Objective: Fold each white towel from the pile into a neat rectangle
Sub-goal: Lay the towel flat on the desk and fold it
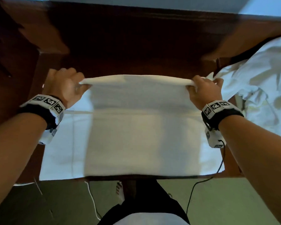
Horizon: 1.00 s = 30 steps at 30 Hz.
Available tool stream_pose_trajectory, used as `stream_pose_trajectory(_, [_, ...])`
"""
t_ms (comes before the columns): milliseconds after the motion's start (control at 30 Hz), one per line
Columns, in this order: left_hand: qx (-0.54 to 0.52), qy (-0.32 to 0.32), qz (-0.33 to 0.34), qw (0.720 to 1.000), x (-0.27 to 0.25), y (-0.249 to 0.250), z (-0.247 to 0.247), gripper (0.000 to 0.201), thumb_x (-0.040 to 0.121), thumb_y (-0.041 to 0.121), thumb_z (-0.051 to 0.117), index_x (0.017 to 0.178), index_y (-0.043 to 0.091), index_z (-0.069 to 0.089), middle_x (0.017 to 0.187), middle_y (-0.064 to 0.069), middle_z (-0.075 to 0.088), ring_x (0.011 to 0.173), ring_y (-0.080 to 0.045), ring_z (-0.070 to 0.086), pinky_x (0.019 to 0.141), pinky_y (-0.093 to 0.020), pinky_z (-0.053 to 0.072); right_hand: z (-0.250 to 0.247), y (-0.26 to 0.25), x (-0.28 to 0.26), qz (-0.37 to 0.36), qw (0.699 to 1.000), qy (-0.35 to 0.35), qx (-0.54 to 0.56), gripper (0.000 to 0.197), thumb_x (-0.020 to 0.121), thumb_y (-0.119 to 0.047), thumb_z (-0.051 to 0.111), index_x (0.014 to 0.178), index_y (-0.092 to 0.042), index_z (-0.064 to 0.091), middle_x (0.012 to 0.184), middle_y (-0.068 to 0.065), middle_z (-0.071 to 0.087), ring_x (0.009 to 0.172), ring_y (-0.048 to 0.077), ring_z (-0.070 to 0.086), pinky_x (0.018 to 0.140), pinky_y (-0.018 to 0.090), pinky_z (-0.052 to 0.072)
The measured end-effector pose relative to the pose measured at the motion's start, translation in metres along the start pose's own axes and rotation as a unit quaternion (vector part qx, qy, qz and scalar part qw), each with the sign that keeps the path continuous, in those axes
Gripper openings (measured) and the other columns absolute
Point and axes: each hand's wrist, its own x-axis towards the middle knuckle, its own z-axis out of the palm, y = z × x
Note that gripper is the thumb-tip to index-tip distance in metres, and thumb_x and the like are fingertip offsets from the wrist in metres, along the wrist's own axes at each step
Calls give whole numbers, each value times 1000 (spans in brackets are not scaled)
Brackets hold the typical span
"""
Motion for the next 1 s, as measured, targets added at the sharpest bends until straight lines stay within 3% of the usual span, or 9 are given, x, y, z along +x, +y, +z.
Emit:
stream_pose_trajectory(167, [44,39,1,998,-103,21,-7,29,94,37,47,85,14,62,80,-10,51,82,-38,57,72,-44,31,-12,-8,-95,21,999,38,-8,13,92,-27,59,90,-14,57,90,9,63,92,35,58,95,50,25])
stream_pose_trajectory(300, [39,36,23,998,-188,44,18,25,86,31,51,92,13,68,81,-13,55,70,-35,58,72,-44,30,4,-6,-180,52,996,65,-13,15,80,-26,58,89,-15,62,90,8,62,92,35,56,88,47,26])
stream_pose_trajectory(367, [23,-24,39,999,-226,50,42,27,83,30,51,97,13,67,84,-14,55,72,-35,59,71,-45,34,21,0,-222,48,997,-11,-51,21,73,-23,54,90,-16,63,89,6,60,89,34,54,85,47,29])
stream_pose_trajectory(433, [15,-93,48,994,-251,58,62,27,76,26,67,100,14,64,85,-15,55,73,-36,60,69,-47,37,34,4,-257,36,979,-154,-126,25,74,-21,54,96,-17,64,93,4,59,94,32,52,88,47,28])
stream_pose_trajectory(500, [11,-150,38,988,-259,67,70,48,61,19,86,103,12,66,86,-15,57,74,-36,60,70,-46,37,41,7,-275,39,960,-223,-167,28,76,-21,64,104,-18,62,101,5,57,100,31,49,91,49,29])
stream_pose_trajectory(567, [3,-156,29,987,-256,76,69,61,56,22,90,111,10,67,92,-16,59,78,-37,60,73,-46,39,43,5,-276,39,963,-211,-162,44,68,-19,73,110,-16,61,110,8,54,101,32,46,89,50,30])
stream_pose_trajectory(733, [-56,-172,45,983,-253,90,85,77,69,17,78,142,15,54,137,-23,53,118,-51,52,89,-60,52,56,0,-274,1,965,-251,-73,73,75,-11,63,145,-22,42,152,16,35,136,46,33,101,60,39])
stream_pose_trajectory(867, [-79,-197,24,977,-222,84,96,68,79,13,59,146,13,48,147,-25,42,128,-54,43,95,-66,47,65,7,-244,25,961,-275,-5,79,81,-2,53,153,-23,28,163,14,14,149,43,11,114,60,28])
stream_pose_trajectory(1000, [-76,-195,-22,978,-217,77,98,74,85,8,63,154,22,38,158,-17,34,139,-49,35,104,-67,37,57,15,-238,42,971,-235,-5,74,86,-2,49,153,-26,28,164,9,14,150,38,12,117,57,21])
